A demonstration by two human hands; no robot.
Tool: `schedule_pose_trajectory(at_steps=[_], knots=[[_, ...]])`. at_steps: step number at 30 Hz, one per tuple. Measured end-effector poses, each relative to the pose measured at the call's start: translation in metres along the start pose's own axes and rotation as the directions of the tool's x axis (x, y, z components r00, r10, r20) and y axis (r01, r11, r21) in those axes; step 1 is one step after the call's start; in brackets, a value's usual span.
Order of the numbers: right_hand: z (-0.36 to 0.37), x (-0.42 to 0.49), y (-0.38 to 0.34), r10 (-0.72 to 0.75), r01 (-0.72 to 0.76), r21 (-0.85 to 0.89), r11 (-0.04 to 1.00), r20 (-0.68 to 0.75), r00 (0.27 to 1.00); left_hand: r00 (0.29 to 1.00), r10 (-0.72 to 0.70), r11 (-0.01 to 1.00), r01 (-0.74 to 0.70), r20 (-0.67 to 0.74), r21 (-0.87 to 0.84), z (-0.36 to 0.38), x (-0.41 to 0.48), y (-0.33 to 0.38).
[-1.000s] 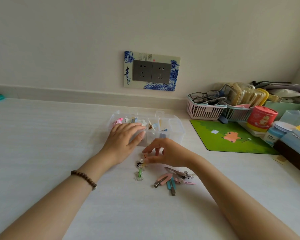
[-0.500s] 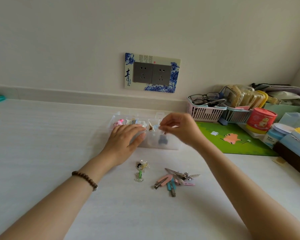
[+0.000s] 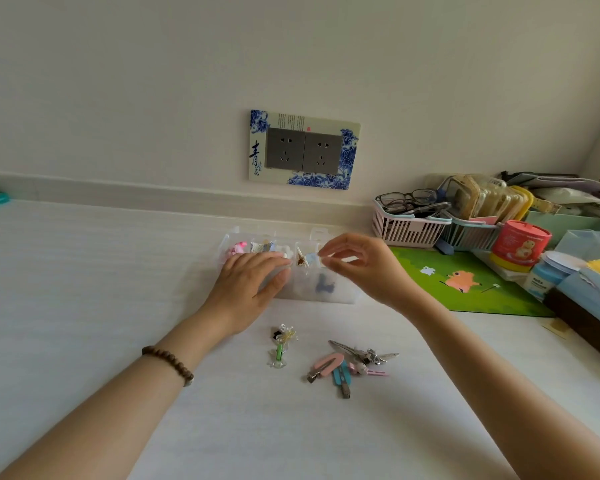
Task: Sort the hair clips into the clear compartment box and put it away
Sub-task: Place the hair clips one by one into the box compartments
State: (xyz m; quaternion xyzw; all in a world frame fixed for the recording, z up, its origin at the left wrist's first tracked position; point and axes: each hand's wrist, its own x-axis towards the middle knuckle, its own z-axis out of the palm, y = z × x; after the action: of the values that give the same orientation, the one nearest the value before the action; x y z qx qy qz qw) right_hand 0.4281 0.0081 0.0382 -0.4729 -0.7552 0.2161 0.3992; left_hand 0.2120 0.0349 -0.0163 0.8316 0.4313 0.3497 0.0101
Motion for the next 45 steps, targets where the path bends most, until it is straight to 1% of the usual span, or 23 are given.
schedule_pose_trajectory(at_steps=[2,4,6,10,17,22,24,26,27,28,29,31,32,36,38,41,43,45], knots=[[0.007,-0.013,-0.006,0.012,-0.005,-0.038,0.999,0.169,0.986,1.000,0.007,1.000,-0.007,0.004,0.002,-0.001,0.000,0.001],[0.018,-0.023,-0.009,0.028,0.017,-0.138,0.990,0.317,0.948,1.000,0.003,1.000,-0.003,0.014,-0.005,-0.001,0.000,0.002],[0.029,-0.030,-0.010,0.055,0.027,-0.203,0.979,0.391,0.919,1.000,-0.002,1.000,0.002,0.019,-0.007,-0.002,0.000,0.002],[0.045,-0.035,-0.007,0.107,-0.022,-0.224,0.974,0.374,0.921,1.000,0.000,1.000,0.000,0.009,-0.009,-0.002,0.000,0.003],[0.051,-0.033,0.000,0.154,-0.099,-0.174,0.980,0.339,0.928,1.000,0.003,1.000,-0.003,0.015,-0.011,-0.003,-0.001,0.003],[0.040,-0.032,-0.001,0.111,-0.090,-0.076,0.993,0.344,0.932,1.000,0.004,1.000,-0.004,0.018,-0.020,-0.002,-0.001,0.002],[0.031,-0.027,-0.003,0.081,-0.079,-0.017,0.997,0.273,0.959,1.000,0.004,1.000,-0.004,0.022,-0.019,-0.002,0.000,0.002],[0.018,-0.016,-0.004,0.091,-0.102,0.121,0.987,0.098,0.991,1.000,0.002,1.000,-0.001,0.024,-0.016,-0.001,0.000,0.001],[0.011,-0.009,-0.003,0.113,-0.109,0.194,0.975,-0.006,0.994,1.000,-0.001,1.000,0.002,0.016,-0.015,-0.001,0.000,0.000],[0.005,-0.001,-0.001,0.142,-0.115,0.237,0.965,-0.099,0.985,1.000,-0.004,1.000,0.004,0.006,-0.016,-0.001,0.000,0.000],[0.000,0.006,0.002,0.170,-0.125,0.240,0.963,-0.178,0.969,1.000,-0.007,1.000,0.007,-0.004,-0.018,-0.001,-0.001,0.001],[-0.004,0.019,0.011,0.200,-0.147,0.200,0.969,-0.278,0.940,1.000,-0.006,1.000,0.005,-0.009,-0.020,-0.001,0.000,0.001],[-0.004,0.024,0.016,0.206,-0.155,0.186,0.970,-0.298,0.932,1.000,-0.004,1.000,0.004,-0.006,-0.020,-0.001,0.000,0.001],[0.001,0.037,0.031,0.218,-0.198,0.097,0.975,-0.288,0.933,1.000,0.006,1.000,-0.006,-0.014,-0.024,-0.001,0.000,0.001],[0.001,0.037,0.034,0.223,-0.212,0.068,0.975,-0.320,0.921,1.000,0.007,1.000,-0.007,-0.008,-0.025,-0.001,0.000,0.001],[0.001,0.027,0.026,0.158,-0.156,0.035,0.987,-0.351,0.923,1.000,0.001,1.000,-0.001,-0.004,-0.026,-0.001,0.000,0.000],[0.005,0.016,0.011,0.099,-0.091,0.042,0.995,-0.309,0.946,1.000,-0.003,1.000,0.003,-0.004,-0.028,-0.001,0.000,0.000],[0.012,0.003,-0.007,0.050,-0.038,0.063,0.997,-0.198,0.979,1.000,0.003,1.000,-0.003,-0.010,-0.029,-0.001,0.000,0.000]])
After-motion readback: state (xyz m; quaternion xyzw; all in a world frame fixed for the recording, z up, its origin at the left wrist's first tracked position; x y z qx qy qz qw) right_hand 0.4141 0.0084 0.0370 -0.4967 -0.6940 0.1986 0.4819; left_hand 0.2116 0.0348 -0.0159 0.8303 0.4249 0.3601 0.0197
